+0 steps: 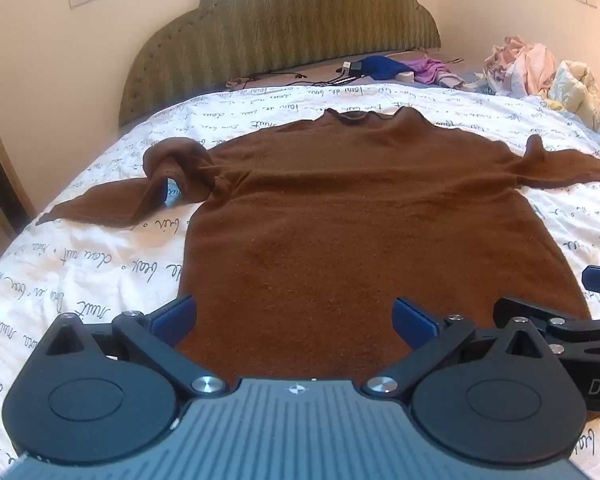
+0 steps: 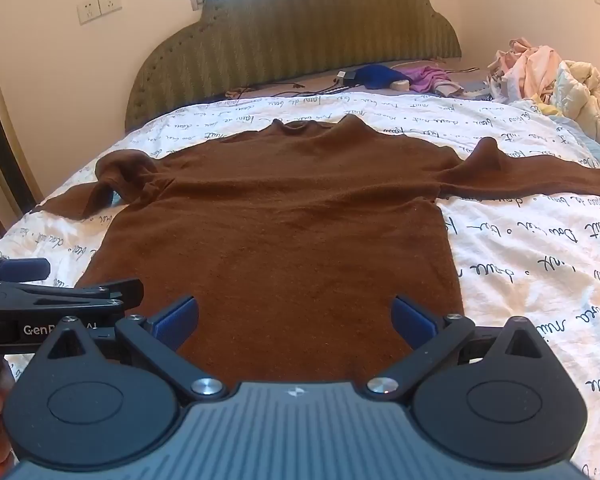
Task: Fold small clothes
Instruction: 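Move both tools over the spread brown sweater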
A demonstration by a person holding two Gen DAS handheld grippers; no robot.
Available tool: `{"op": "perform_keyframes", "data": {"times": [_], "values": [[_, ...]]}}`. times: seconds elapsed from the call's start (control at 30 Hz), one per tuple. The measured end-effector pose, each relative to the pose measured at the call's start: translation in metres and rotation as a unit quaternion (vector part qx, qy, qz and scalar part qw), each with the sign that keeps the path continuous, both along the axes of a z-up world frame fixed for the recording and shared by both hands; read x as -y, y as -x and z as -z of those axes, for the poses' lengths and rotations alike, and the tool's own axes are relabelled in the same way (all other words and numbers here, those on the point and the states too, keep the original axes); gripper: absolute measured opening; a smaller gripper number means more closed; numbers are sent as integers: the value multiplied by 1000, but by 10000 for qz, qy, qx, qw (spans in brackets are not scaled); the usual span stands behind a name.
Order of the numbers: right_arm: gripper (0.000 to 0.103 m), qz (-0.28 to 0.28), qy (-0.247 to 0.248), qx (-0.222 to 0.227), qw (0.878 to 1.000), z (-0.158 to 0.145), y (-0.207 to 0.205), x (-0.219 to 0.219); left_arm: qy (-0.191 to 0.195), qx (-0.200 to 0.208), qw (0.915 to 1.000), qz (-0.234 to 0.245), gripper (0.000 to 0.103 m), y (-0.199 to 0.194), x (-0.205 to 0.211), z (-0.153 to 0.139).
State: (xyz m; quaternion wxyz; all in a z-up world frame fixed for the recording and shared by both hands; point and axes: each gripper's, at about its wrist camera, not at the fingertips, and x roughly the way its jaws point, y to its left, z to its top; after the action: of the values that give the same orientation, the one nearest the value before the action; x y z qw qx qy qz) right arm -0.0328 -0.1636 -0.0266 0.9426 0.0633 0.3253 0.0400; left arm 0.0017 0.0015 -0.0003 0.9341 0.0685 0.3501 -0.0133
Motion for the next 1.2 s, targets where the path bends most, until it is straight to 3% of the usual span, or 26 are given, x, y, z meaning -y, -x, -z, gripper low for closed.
{"op": "perform_keyframes", "data": {"times": [0.07,0.47,0.6,0.7,0.77,0.83,0.87,0.93,0.97,1.0,1.07,1.13,1.2], "values": [[103,-8,4,-6,10000,0,1,1,-152,61,9999,6,102,3,3,3],[103,32,129,-59,9999,4,-1,-5,-237,16,9997,-27,103,0,4,4],[103,121,117,58,9998,3,2,-7,-251,-176,9991,-299,103,-6,7,5],[103,131,-144,566,9982,1,11,-6,-623,-354,9966,-409,103,-9,15,12],[103,144,-480,983,9939,-1,19,-5,-398,-350,9985,-164,103,-4,14,15],[103,23,-604,865,9944,-4,18,-10,55,-211,9998,22,103,4,12,14],[103,65,-484,848,9952,-6,17,-12,36,-39,9999,91,103,9,14,13],[103,284,-42,708,9971,-11,16,-15,-334,420,9985,114,103,19,21,10],[103,258,90,683,9973,-14,16,-16,-620,459,9970,61,103,20,25,8],[103,255,127,672,9973,-18,15,-15,-890,381,9953,1,103,19,29,7],[103,446,-79,541,9975,-27,14,-8,-1038,370,9938,-120,103,19,30,3],[103,529,-237,697,9959,-40,20,0,-872,222,9957,-228,103,16,23,-1],[103,488,-109,1151,9921,-56,33,-2,-632,-144,9976,-226,103,9,15,-4]]}}
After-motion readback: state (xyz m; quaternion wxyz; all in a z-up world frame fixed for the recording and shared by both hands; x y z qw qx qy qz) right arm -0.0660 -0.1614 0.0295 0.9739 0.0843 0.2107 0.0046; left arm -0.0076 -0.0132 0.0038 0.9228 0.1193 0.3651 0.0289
